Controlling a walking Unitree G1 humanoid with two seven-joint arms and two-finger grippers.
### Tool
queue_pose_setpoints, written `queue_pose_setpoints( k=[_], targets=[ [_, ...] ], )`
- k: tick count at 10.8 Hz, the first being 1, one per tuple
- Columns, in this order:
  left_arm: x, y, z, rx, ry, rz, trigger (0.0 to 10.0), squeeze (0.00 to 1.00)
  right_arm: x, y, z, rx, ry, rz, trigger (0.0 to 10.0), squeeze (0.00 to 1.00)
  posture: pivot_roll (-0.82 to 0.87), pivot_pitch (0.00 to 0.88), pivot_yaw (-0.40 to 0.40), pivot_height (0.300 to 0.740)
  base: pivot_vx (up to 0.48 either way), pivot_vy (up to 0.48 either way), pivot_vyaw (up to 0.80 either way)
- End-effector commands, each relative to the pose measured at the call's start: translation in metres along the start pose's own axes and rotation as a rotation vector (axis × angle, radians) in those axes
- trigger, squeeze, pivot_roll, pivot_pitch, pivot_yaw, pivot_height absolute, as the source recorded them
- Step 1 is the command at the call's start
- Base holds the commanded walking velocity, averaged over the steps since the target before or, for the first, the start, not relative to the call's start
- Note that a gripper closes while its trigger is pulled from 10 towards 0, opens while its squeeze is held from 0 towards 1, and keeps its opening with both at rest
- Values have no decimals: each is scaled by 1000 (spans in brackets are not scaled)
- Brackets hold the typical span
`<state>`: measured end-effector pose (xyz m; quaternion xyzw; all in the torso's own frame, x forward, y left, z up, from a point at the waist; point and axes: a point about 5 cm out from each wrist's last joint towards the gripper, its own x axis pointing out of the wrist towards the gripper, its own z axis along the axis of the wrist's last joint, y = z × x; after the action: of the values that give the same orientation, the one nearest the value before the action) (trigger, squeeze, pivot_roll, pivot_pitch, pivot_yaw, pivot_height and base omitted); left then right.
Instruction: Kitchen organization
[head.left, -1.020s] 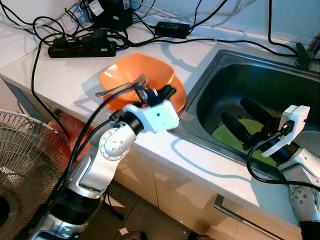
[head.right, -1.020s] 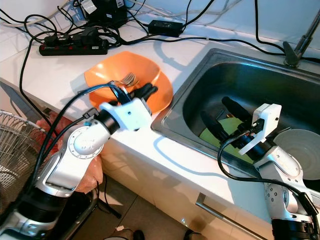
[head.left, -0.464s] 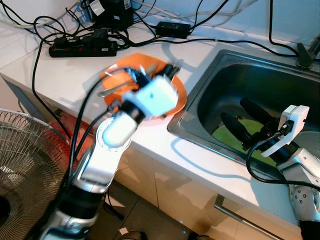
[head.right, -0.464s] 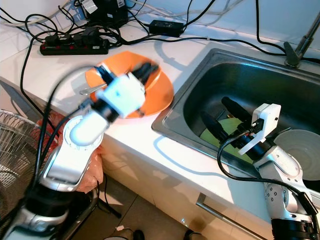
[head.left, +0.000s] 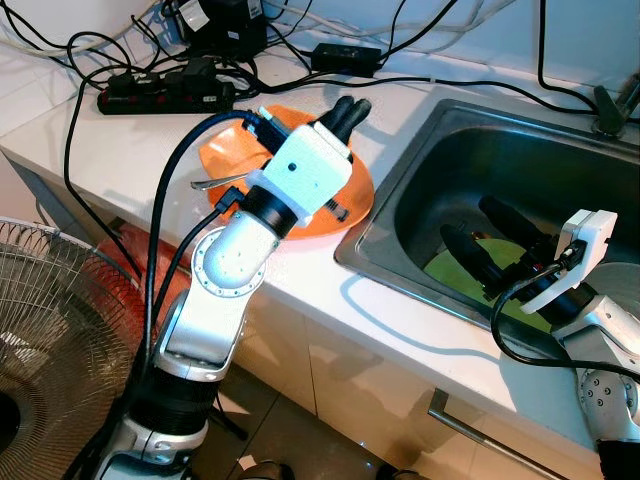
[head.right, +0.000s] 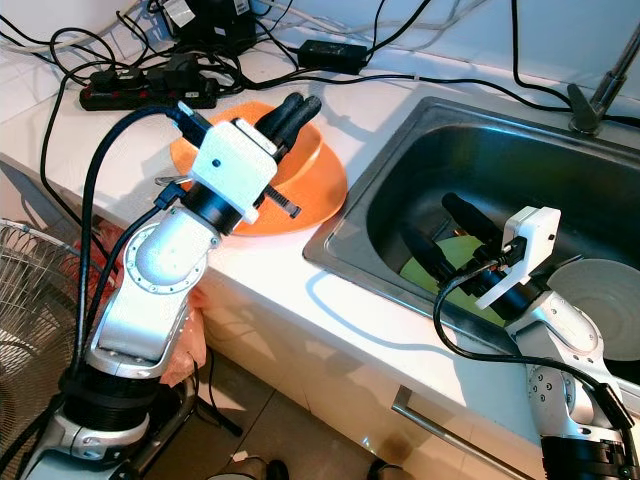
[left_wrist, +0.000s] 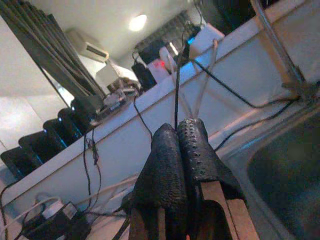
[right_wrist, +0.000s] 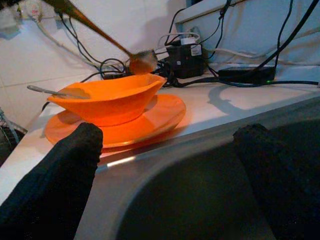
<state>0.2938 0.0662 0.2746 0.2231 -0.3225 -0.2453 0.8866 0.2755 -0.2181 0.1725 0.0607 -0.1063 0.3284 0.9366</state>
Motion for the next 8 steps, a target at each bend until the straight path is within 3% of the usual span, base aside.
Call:
queue_pose_setpoints(
  k=[1,5,8],
  targets=[
    [4,5,7,-20,-32,-2,10000,0,0,2,-5,11,10,7,10000,0,37,119,57,740,0,0,0],
    [27,-5,23,-304,-130,-64,10000,0,-1,0,1,6,-17,-10,10000,0,22,117,65,740,0,0,0],
    [38,-13,25,-370,-157,-95,10000,0,-5,-2,6,4,-45,-26,10000,0,9,115,73,740,0,0,0]
  ],
)
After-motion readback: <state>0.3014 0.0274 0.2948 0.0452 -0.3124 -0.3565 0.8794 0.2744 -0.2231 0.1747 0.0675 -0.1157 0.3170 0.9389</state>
